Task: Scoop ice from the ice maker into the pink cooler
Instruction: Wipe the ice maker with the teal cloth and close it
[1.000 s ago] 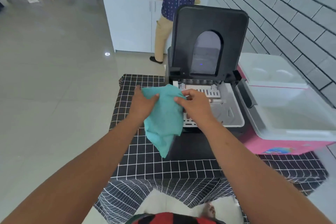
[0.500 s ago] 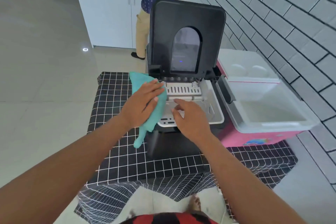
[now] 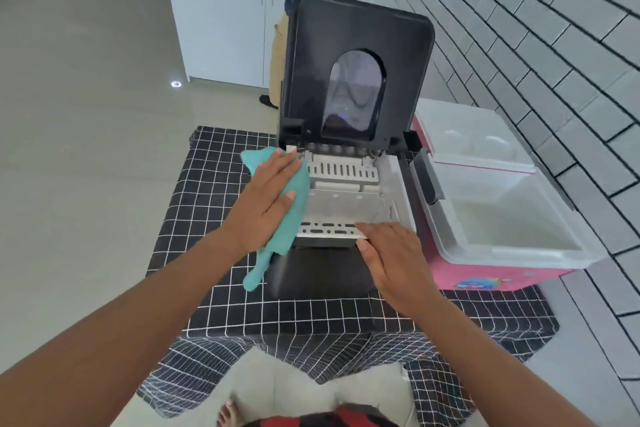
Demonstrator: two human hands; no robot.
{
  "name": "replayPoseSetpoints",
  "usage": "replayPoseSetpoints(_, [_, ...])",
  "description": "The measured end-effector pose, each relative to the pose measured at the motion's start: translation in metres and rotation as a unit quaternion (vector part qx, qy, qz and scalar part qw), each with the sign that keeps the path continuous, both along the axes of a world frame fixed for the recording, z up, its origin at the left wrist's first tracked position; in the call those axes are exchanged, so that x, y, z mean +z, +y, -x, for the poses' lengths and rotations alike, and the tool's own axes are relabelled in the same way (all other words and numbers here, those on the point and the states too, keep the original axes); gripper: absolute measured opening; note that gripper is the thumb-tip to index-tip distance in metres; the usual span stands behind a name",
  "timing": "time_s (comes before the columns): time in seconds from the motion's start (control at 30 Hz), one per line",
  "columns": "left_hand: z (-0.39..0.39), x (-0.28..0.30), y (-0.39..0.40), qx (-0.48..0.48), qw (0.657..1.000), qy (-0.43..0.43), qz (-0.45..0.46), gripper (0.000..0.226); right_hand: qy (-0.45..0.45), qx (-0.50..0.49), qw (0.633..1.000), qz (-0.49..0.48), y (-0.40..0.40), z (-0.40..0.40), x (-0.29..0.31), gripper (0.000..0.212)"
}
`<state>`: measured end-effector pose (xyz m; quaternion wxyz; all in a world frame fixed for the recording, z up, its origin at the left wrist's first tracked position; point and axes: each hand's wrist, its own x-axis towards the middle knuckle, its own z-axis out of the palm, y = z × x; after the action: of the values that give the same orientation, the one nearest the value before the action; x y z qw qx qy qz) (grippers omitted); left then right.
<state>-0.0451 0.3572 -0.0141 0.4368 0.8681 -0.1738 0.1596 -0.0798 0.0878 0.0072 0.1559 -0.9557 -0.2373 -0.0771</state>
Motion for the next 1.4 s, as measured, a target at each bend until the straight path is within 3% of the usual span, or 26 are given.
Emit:
replayPoseSetpoints(0.23, [0.038, -0.002, -0.02, 0.039, 0.999, -0.001, -0.008, 0.049, -0.004, 0.143, 0.99, 0.011, -0.03, -0.014, -0.003, 0.044])
replayPoseSetpoints(0.53, [-0.011, 0.027, 0.003, 0.048, 0.987, 0.061, -0.141, 0.051, -0.042, 0.174, 0.983, -0.044, -0.03, -0.017, -0.009, 0.044])
replayPoseSetpoints(0.73, [0.011, 0.018, -0.009, 0.079, 0.993, 0.059, -0.07, 0.049, -0.043, 0.215, 0.973, -0.073, -0.038, -0.025, -0.004, 0.04])
replayPoseSetpoints(0.8, [0.026, 0.014, -0.019, 0.107, 0.989, 0.047, -0.086, 0.049, -0.034, 0.225, 0.971, -0.076, -0.051, -0.035, -0.001, 0.036])
replayPoseSetpoints(0.97, [0.061, 0.009, -0.057, 0.195, 0.968, 0.03, -0.154, 0.052, -0.019, 0.195, 0.98, -0.025, -0.08, -0.05, -0.007, 0.047])
replayPoseSetpoints(1.13, [0.093, -0.006, -0.102, 0.283, 0.916, -0.006, -0.285, 0.06, 0.05, 0.203, 0.969, -0.131, -0.09, -0.05, -0.013, 0.044])
replayPoseSetpoints(1.2, [0.097, -0.01, -0.124, 0.324, 0.898, -0.014, -0.297, 0.055, 0.045, 0.206, 0.965, -0.155, -0.093, -0.051, -0.015, 0.043])
replayPoseSetpoints(1.4, [0.078, -0.004, -0.165, 0.291, 0.904, -0.095, -0.299, 0.042, 0.045, 0.214, 0.961, -0.171, -0.099, -0.051, -0.019, 0.043])
